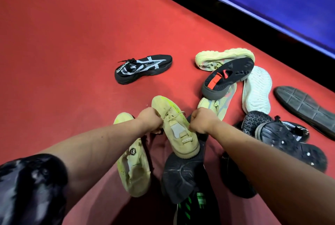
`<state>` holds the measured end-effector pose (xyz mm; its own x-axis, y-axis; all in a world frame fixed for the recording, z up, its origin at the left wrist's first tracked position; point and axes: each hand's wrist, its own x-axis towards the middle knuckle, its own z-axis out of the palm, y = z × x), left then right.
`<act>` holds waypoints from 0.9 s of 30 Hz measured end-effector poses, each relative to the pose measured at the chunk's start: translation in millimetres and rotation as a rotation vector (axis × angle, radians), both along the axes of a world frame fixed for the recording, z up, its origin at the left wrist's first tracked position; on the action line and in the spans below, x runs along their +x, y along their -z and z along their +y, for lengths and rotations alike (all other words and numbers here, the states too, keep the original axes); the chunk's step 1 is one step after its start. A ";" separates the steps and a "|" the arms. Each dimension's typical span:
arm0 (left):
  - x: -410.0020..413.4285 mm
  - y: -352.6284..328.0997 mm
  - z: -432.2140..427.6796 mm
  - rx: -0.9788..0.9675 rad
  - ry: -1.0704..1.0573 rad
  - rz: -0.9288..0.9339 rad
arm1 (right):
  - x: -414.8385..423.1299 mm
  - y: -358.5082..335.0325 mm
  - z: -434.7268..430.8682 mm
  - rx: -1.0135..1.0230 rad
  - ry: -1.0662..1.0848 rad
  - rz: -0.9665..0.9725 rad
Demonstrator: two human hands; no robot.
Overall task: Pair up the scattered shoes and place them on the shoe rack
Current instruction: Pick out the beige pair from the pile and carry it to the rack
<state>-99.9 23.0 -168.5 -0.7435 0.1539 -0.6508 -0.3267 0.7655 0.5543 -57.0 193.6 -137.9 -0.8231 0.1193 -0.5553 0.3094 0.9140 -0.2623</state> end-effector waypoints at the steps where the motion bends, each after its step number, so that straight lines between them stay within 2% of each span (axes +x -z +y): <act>1: 2.2 1.3 3.0 0.037 -0.054 -0.044 | 0.3 1.8 -0.6 -0.019 0.015 0.010; 3: 5.5 3.8 9.6 0.032 -0.031 -0.059 | 3.4 5.1 -4.0 -0.045 0.031 0.044; 6: 3.4 8.4 11.8 -0.106 0.111 0.061 | 6.1 7.3 -8.9 -0.055 0.041 0.092; 8: -0.2 13.7 7.9 -0.123 0.128 0.120 | 3.6 5.7 -6.5 -0.083 0.063 0.082; 11: -4.7 15.8 -1.0 0.013 0.021 0.074 | -1.6 1.2 -1.0 -0.167 0.123 0.021; 14: -10.8 8.0 -11.2 0.191 -0.076 -0.032 | -5.1 1.3 2.9 -0.467 0.392 -0.056; 17: -18.1 6.2 -18.8 0.286 -0.066 -0.074 | -9.8 -0.5 4.4 -0.635 0.513 -0.062; 25: -16.8 8.0 -15.8 0.366 -0.036 -0.099 | -12.4 -7.7 8.9 -0.652 0.495 -0.006; 27: -16.3 5.6 -12.1 0.390 -0.031 -0.097 | -11.8 -8.4 12.2 -0.599 0.461 0.022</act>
<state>-116.3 11.0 -174.1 -0.6893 0.3818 -0.6157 -0.4115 0.4931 0.7665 -68.7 205.8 -129.5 -0.7744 0.1369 -0.6177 0.6150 0.3921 -0.6841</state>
